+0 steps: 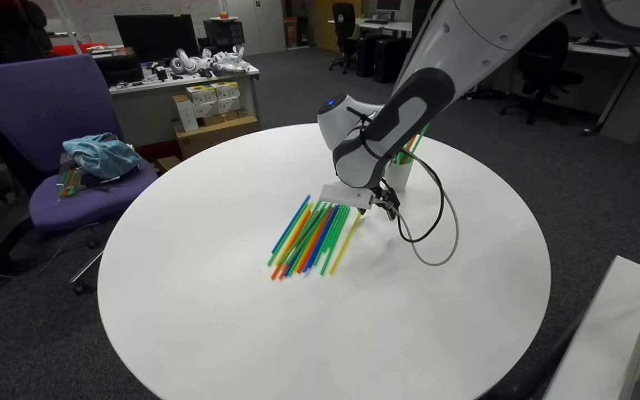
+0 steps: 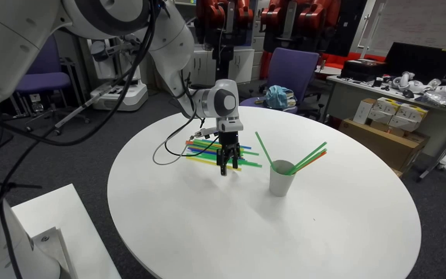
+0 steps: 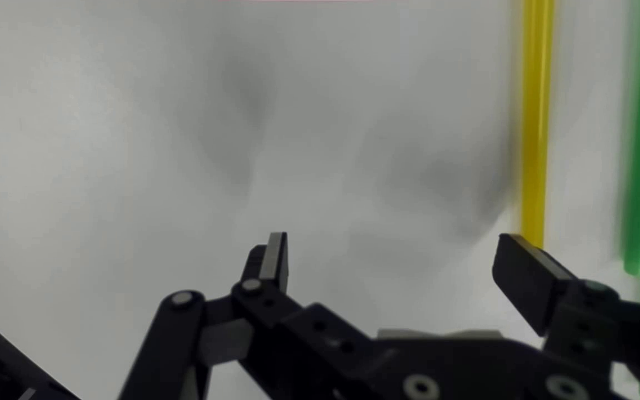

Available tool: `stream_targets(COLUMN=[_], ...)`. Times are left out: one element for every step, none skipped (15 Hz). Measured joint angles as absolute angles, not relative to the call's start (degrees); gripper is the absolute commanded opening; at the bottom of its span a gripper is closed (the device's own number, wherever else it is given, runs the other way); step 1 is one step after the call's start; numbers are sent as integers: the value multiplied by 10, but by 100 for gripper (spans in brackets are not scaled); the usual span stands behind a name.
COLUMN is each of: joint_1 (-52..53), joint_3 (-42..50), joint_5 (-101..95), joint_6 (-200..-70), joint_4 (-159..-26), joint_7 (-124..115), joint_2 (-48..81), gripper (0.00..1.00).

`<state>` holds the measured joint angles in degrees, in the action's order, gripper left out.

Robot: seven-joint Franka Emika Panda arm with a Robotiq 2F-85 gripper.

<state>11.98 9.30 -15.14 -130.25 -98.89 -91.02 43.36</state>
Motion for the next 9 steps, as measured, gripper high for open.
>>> stream_targets(joint_1=[120, 120, 120, 120, 120, 120, 120, 120, 121], joint_3=[94, 94, 95, 95, 96, 96, 96, 97, 97], joint_5=[-151, -151, -151, -151, -151, -151, -152, -152, -152], joint_6=[-1303, -1303, -1303, -1303, -1303, -1303, -1303, -1304, -1305], joint_4=[-988, -986, -984, -980, -977, -974, -973, -971, -970], joint_7=[-910, -910, -910, -910, -910, -910, -910, -910, -910], joint_2=[435, 436, 438, 442, 445, 448, 449, 450, 451], gripper=[100, 100, 100, 100, 100, 100, 100, 100, 100])
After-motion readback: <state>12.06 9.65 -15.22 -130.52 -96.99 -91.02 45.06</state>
